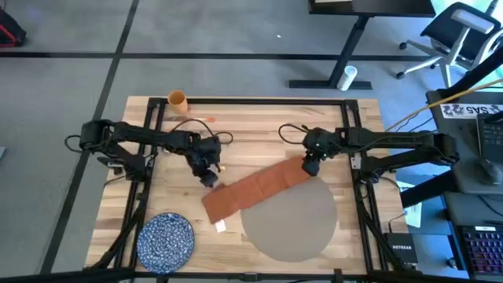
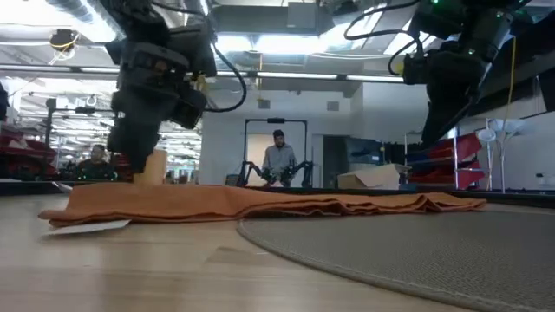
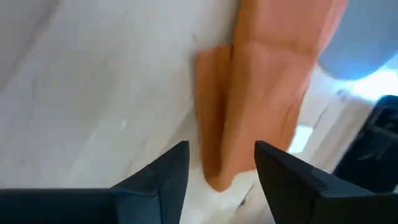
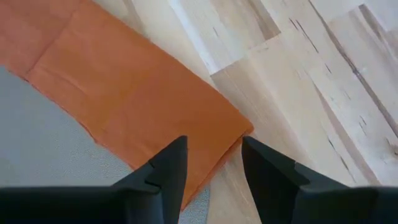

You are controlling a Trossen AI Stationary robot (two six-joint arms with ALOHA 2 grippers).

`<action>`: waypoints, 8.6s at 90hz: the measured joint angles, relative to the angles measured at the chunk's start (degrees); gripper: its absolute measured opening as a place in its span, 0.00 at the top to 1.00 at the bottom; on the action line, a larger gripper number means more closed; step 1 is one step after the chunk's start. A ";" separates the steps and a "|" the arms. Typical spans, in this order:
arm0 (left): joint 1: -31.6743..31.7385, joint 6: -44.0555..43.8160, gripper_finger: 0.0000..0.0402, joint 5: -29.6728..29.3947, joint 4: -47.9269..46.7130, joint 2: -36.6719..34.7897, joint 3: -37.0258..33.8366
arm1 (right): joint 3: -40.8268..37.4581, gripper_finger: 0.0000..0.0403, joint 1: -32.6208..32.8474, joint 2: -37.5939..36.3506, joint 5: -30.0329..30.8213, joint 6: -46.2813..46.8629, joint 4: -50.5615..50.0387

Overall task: Set table place
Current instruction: Fold the orange napkin

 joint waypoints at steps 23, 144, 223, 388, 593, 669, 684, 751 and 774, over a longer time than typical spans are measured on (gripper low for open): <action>-3.46 0.45 0.69 5.63 9.51 0.00 0.04 | -4.87 0.92 0.07 0.02 -8.42 2.24 7.85; -7.71 6.75 0.55 0.57 -0.49 7.28 -0.02 | -4.86 0.71 0.01 0.01 -5.81 0.70 9.48; -10.68 -2.42 1.00 24.15 10.64 5.41 0.00 | -4.88 0.71 0.02 0.02 -5.75 0.44 9.52; 4.51 -38.32 1.00 18.39 56.28 24.30 17.86 | 1.93 0.71 0.02 -0.16 -1.46 -0.67 12.65; 8.19 -29.46 1.00 9.25 50.97 41.90 37.57 | 23.97 0.71 0.04 -0.22 2.47 -8.02 -1.63; 6.99 -29.46 0.78 9.28 50.69 41.90 40.41 | 23.97 0.71 0.04 -0.22 2.42 -8.41 -1.19; 6.99 -29.43 0.71 9.28 49.07 41.88 40.41 | 23.97 0.71 0.04 -0.21 2.40 -8.44 -1.17; 6.17 -22.69 0.66 21.77 49.62 41.51 51.39 | 23.95 0.71 0.04 -0.20 0.04 -8.60 -3.23; 4.59 -15.01 0.97 30.98 47.88 36.58 53.44 | 23.95 0.71 0.29 -0.24 -1.92 -8.17 -9.02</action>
